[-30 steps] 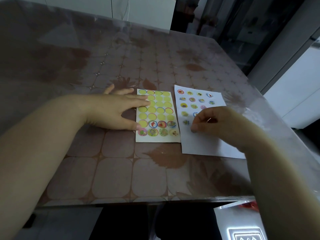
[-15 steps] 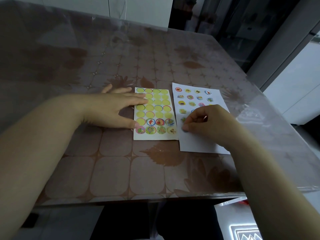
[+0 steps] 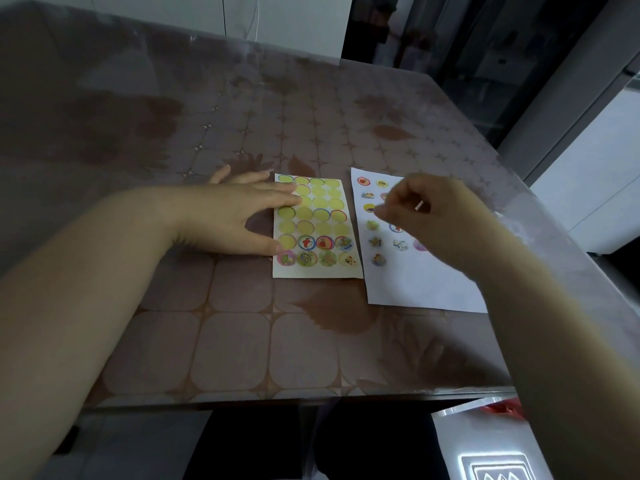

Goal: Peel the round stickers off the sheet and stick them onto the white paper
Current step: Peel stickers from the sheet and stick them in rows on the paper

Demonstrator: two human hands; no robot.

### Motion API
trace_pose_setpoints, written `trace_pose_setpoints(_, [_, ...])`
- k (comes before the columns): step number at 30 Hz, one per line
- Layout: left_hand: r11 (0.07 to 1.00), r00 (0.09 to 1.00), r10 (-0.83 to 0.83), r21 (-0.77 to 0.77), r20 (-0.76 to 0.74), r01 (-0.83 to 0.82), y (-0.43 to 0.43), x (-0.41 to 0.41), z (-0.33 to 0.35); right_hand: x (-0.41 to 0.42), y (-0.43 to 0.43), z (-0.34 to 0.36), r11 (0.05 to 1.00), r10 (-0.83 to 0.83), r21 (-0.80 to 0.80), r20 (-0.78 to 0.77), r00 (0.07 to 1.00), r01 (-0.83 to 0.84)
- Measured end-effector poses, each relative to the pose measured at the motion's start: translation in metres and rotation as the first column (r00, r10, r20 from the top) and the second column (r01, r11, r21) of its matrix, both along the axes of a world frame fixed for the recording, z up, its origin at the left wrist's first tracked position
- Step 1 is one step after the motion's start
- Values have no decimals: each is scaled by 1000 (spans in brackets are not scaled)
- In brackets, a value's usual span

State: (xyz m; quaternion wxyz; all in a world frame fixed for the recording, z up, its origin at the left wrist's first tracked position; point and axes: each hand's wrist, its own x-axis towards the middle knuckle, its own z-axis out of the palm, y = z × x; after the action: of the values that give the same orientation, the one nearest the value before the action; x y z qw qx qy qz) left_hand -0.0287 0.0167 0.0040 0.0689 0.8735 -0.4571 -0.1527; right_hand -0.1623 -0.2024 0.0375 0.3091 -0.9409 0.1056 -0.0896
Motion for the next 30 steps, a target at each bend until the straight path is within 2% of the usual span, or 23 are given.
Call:
trace_pose_setpoints(4, [1000,1000,3,-15,2,-3,-2,-4,2,21,24,3,972,222,-62,-71,972,-226])
trace_pose_setpoints(6, [999,1000,5,-50,-19,-6,-2,-6,3,31,34,-10,960,256,-82,-118,959,-266])
trace_pose_setpoints(10, [995,994,-22,-98,-110,11,-6,-10,5,33,43,-26,966,257,22,-63,964,-256])
trace_pose_setpoints(15, [999,993,-41,22,-108,44,-11,-12,2,30,45,-30,964,264,22,-16,964,-264])
trace_pose_setpoints(21, [999,991,-26,35,-129,31,-12,-16,5,31,41,-33,955,243,165,38,969,-246])
trace_pose_setpoints(30, [997,992,-40,59,-122,47,-12,-16,7,32,43,-36,962,206,175,36,978,-209])
